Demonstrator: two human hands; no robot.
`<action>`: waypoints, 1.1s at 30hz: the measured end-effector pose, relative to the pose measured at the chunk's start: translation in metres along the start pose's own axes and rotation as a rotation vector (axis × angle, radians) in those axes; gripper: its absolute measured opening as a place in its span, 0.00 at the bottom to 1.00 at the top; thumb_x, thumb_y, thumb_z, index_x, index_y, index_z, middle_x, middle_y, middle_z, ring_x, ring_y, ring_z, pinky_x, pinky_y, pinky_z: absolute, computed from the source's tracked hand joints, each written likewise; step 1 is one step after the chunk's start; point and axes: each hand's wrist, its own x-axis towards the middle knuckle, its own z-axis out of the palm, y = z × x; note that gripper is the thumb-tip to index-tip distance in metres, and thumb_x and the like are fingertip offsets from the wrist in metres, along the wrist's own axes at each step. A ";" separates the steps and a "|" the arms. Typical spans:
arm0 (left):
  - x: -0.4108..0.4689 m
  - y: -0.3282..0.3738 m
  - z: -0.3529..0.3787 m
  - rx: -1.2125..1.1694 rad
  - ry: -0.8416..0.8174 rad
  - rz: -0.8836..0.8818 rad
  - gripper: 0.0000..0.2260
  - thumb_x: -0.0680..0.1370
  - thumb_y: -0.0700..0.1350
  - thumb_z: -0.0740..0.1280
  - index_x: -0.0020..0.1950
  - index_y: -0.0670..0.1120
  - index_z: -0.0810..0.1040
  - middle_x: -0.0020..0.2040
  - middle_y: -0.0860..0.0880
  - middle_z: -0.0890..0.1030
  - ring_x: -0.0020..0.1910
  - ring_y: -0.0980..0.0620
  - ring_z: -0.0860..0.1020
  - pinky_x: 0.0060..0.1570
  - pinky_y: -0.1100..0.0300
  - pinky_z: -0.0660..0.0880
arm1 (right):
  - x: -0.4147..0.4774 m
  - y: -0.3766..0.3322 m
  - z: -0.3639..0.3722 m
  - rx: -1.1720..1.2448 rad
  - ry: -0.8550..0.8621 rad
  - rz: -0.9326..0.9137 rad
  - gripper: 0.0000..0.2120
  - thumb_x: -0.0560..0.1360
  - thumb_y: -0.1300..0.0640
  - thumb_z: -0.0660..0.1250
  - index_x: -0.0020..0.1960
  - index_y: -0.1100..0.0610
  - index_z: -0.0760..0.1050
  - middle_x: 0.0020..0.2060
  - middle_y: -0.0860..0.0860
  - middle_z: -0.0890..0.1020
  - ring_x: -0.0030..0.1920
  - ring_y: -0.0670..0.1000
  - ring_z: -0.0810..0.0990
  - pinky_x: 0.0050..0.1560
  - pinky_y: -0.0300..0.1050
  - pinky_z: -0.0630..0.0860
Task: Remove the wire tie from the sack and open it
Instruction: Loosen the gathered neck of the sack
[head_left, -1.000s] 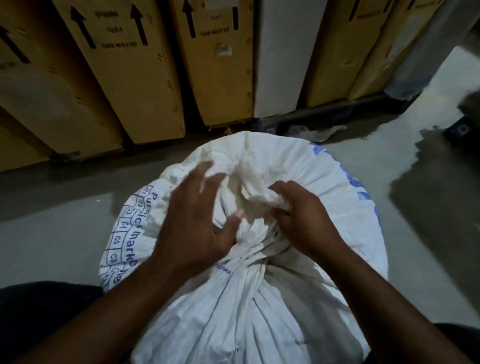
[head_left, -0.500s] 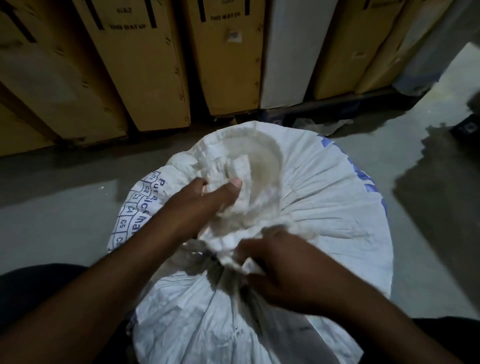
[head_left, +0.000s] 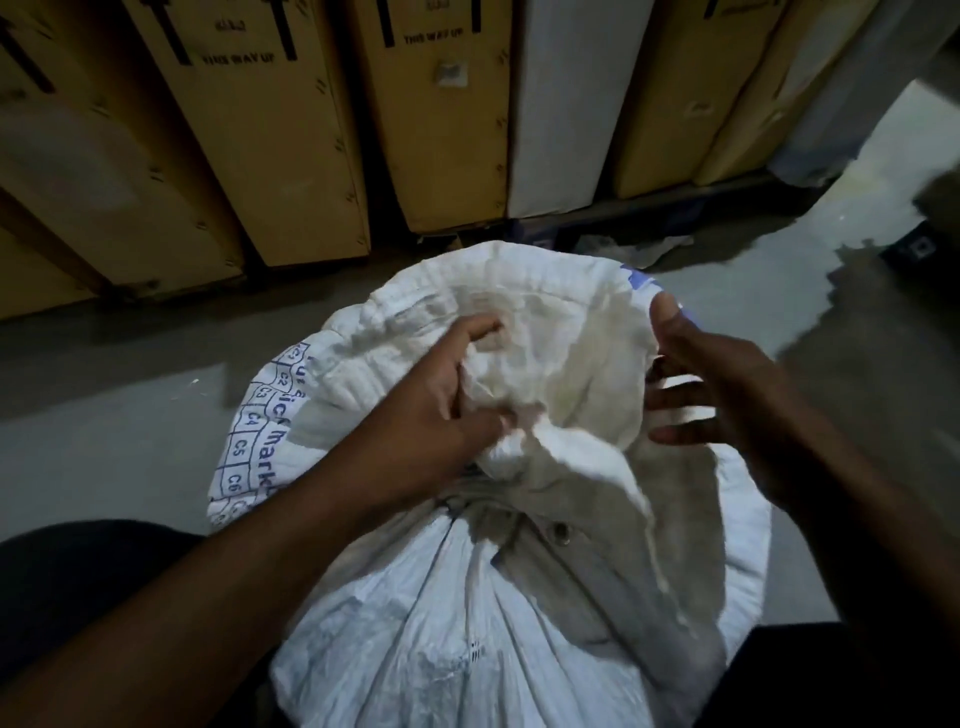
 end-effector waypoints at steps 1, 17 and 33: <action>-0.006 0.005 0.007 0.049 -0.072 0.001 0.31 0.80 0.32 0.70 0.71 0.64 0.70 0.61 0.58 0.86 0.58 0.58 0.85 0.57 0.60 0.82 | 0.002 0.003 -0.003 0.029 -0.099 0.033 0.39 0.55 0.22 0.71 0.57 0.47 0.82 0.49 0.47 0.87 0.48 0.48 0.87 0.51 0.52 0.82; -0.093 -0.010 -0.145 1.002 -0.462 -0.388 0.21 0.71 0.58 0.69 0.62 0.74 0.75 0.67 0.64 0.78 0.66 0.62 0.77 0.70 0.59 0.73 | 0.024 0.070 0.036 -0.987 0.000 -0.089 0.57 0.66 0.32 0.73 0.81 0.47 0.43 0.82 0.59 0.47 0.80 0.65 0.55 0.75 0.68 0.61; -0.053 -0.022 0.022 1.661 -0.469 0.108 0.27 0.79 0.53 0.50 0.75 0.52 0.74 0.71 0.53 0.78 0.73 0.47 0.72 0.71 0.48 0.65 | -0.020 0.055 0.076 -1.089 -0.561 -0.402 0.29 0.74 0.51 0.71 0.75 0.46 0.70 0.67 0.54 0.79 0.65 0.58 0.78 0.59 0.48 0.75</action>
